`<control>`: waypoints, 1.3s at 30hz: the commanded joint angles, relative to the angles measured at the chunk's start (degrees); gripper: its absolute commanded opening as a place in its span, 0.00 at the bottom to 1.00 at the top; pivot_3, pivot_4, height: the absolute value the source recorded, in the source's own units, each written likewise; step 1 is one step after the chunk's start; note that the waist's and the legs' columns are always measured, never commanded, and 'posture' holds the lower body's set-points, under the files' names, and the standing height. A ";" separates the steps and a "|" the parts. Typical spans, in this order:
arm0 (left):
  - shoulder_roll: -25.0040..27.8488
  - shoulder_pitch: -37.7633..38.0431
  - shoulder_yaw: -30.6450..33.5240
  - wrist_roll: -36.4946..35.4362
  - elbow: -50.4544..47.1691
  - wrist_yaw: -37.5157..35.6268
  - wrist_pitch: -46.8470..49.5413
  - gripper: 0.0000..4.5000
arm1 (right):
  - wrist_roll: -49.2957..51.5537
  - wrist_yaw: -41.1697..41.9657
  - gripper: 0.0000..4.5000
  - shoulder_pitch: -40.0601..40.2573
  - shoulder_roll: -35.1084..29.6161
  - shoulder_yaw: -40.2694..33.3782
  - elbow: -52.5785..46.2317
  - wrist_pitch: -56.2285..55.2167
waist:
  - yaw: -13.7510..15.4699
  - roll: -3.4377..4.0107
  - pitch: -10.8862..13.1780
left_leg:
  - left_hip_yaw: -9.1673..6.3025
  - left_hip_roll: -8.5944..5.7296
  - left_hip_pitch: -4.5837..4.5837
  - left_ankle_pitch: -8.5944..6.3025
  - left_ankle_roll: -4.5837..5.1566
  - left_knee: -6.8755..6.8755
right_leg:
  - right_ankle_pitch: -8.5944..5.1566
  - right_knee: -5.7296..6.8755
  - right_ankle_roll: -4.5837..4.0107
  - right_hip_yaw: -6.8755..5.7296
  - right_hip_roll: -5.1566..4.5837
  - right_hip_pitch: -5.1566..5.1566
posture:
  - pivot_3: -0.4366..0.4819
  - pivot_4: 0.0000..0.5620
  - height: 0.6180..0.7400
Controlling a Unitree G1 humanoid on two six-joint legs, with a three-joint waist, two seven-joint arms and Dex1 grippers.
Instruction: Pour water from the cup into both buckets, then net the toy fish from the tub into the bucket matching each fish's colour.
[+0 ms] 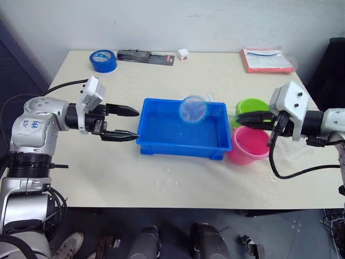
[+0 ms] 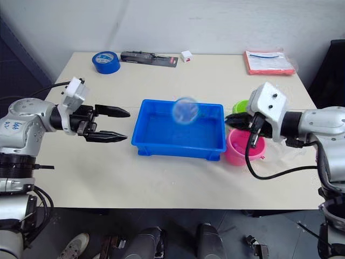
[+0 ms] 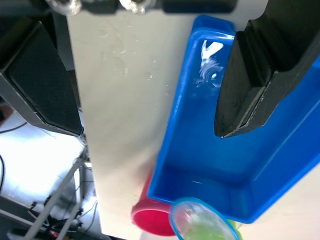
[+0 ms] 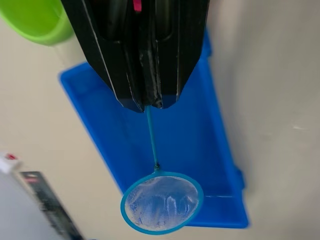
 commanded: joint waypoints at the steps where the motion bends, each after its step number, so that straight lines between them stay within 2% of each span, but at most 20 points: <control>1: 2.41 1.33 -0.83 -1.01 -5.49 -2.46 0.30 1.00 | 5.59 5.47 0.18 1.49 -0.97 4.26 -3.55 0.76 | -0.02 0.00 0.00 | -0.03 0.04 0.01 0.00 0.00 0.00 | 0.00 0.01 0.00 0.01 -0.02 0.01 | 0.48 0.27 0.98; 6: 2.75 4.28 -1.71 -1.37 -10.89 -1.94 0.68 1.00 | 6.11 4.57 0.18 6.44 1.96 8.10 -4.47 -2.99 | 0.03 0.00 0.00 | 0.00 0.02 -0.01 0.00 0.00 0.03 | 0.00 -0.01 0.00 0.07 -0.04 0.01 | 0.48 0.27 0.98; 13: -0.90 10.46 -6.53 2.74 -13.97 2.08 -4.28 1.00 | -4.46 -1.03 0.18 8.86 8.29 20.38 0.40 -12.10 | 0.03 0.00 0.00 | 0.01 0.03 0.02 -0.01 -0.01 0.03 | 0.00 -0.02 0.00 0.13 -0.03 0.00 | 0.48 0.27 0.98; 19: -2.12 13.10 -11.60 6.89 -12.52 3.00 -7.54 1.00 | -11.04 -4.29 0.18 7.01 14.67 27.75 8.42 -17.16 | 0.00 -0.01 0.00 | 0.01 0.02 0.02 0.00 -0.02 0.04 | 0.00 -0.01 0.00 0.09 0.05 -0.01 | 0.48 0.27 0.98; 27: -3.24 15.11 -13.69 8.86 -12.10 4.37 -8.38 1.00 | -15.77 -6.96 0.18 4.16 20.72 30.74 16.72 -20.85 | -0.06 0.00 0.00 | 0.01 -0.01 0.02 -0.01 -0.02 0.04 | -0.01 0.01 -0.01 0.09 0.11 -0.02 | 0.48 0.27 0.98; 29: -3.07 15.76 -13.42 8.50 -12.74 4.53 -8.11 1.00 | -15.90 -7.09 0.41 4.46 20.94 30.48 16.62 -20.59 | 0.00 0.00 0.00 | 0.00 0.00 0.02 0.00 -0.02 0.02 | -0.01 0.01 -0.01 0.08 0.10 -0.03 | 0.48 0.27 0.98; 31: -3.00 16.53 -13.20 8.24 -13.36 4.95 -7.77 1.00 | -15.97 -7.09 0.57 4.96 20.62 30.23 16.15 -19.92 | -0.04 0.00 0.00 | 0.00 -0.02 0.02 0.00 -0.02 0.03 | -0.01 0.00 -0.01 0.08 0.09 -0.02 | 0.48 0.27 0.98; 34: -3.01 18.25 -12.46 7.70 -15.03 6.33 -6.77 1.00 | -15.57 -6.58 0.92 6.21 18.91 29.51 13.78 -18.23 | -0.01 0.00 0.00 | 0.00 -0.01 0.03 0.00 -0.02 0.03 | -0.01 0.01 -0.01 0.08 0.09 -0.02 | 0.48 0.27 0.98; 35: -3.12 19.00 -11.91 7.27 -15.72 7.02 -6.29 1.00 | -15.43 -6.69 0.99 6.77 18.29 29.08 12.84 -17.67 | -0.01 0.00 0.00 | -0.01 -0.01 0.02 0.00 -0.02 0.02 | -0.01 0.01 -0.01 0.08 0.08 -0.03 | 0.48 0.27 0.98; 38: -3.60 22.52 -8.73 6.26 -18.32 11.32 -4.73 1.00 | -14.20 -7.16 0.99 10.64 14.55 25.84 7.46 -15.19 | 0.11 0.00 0.00 | -0.02 -0.01 0.02 -0.01 -0.02 0.01 | -0.01 0.00 -0.01 0.10 0.02 -0.02 | 0.48 0.27 0.98; 39: -3.55 26.07 -6.09 4.78 -21.07 13.52 -3.05 1.00 | -12.79 -7.91 0.99 13.97 12.60 22.53 3.60 -13.63 | 0.12 0.00 0.00 | -0.03 -0.01 0.02 -0.01 -0.01 0.00 | -0.01 -0.02 -0.01 0.12 -0.03 -0.02 | 0.48 0.27 0.98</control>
